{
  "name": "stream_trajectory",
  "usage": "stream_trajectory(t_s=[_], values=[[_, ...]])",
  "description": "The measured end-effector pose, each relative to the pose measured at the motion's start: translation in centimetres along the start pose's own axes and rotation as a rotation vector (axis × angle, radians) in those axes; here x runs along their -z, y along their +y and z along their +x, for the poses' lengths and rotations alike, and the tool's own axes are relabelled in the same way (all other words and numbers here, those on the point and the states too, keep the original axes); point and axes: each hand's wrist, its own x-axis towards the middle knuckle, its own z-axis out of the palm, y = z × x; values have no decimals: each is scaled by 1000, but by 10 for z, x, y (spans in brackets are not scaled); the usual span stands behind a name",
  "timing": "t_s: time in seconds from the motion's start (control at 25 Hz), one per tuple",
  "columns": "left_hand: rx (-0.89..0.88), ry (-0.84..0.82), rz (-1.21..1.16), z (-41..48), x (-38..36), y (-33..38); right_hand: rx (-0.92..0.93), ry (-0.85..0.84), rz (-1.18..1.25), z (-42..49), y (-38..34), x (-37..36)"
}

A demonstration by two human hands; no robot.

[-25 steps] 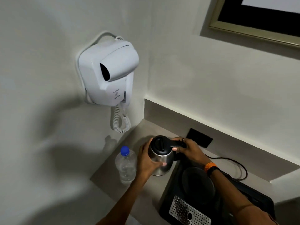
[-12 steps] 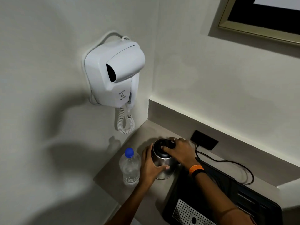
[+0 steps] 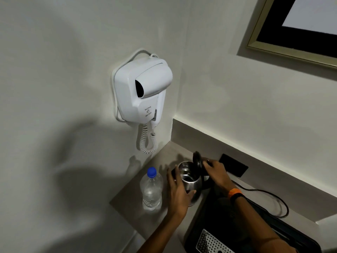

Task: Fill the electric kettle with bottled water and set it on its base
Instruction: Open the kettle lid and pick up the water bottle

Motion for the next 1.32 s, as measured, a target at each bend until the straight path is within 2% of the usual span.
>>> stream_trajectory(t_s=[0.16,0.24,0.32,0.44,0.48,0.68,0.88,1.04,1.16,1.32], values=[[-475,386,-67,-21,43,7,-68,-70,198,-8,7,20],[-567,572,-3,-15,76,-5,-88,-92,269,-12,6,24],[-460,523,-4,-4,102,-23,-106,-72,300,-12,3,22],[-240,204,-304,6,114,-48,-109,-47,319,-15,0,18],[-207,156,-385,8,115,-52,-103,-41,330,-17,0,17],[-177,184,-455,13,108,-51,-94,-34,360,-19,-2,16],[-257,347,-516,17,97,-35,-96,-43,372,-17,2,15],[-203,312,-542,20,88,-39,-119,-38,379,-16,1,13],[-116,320,-420,27,86,-54,-108,-19,366,-14,1,10],[-130,339,-241,22,74,-79,-93,-11,370,-12,5,9]])
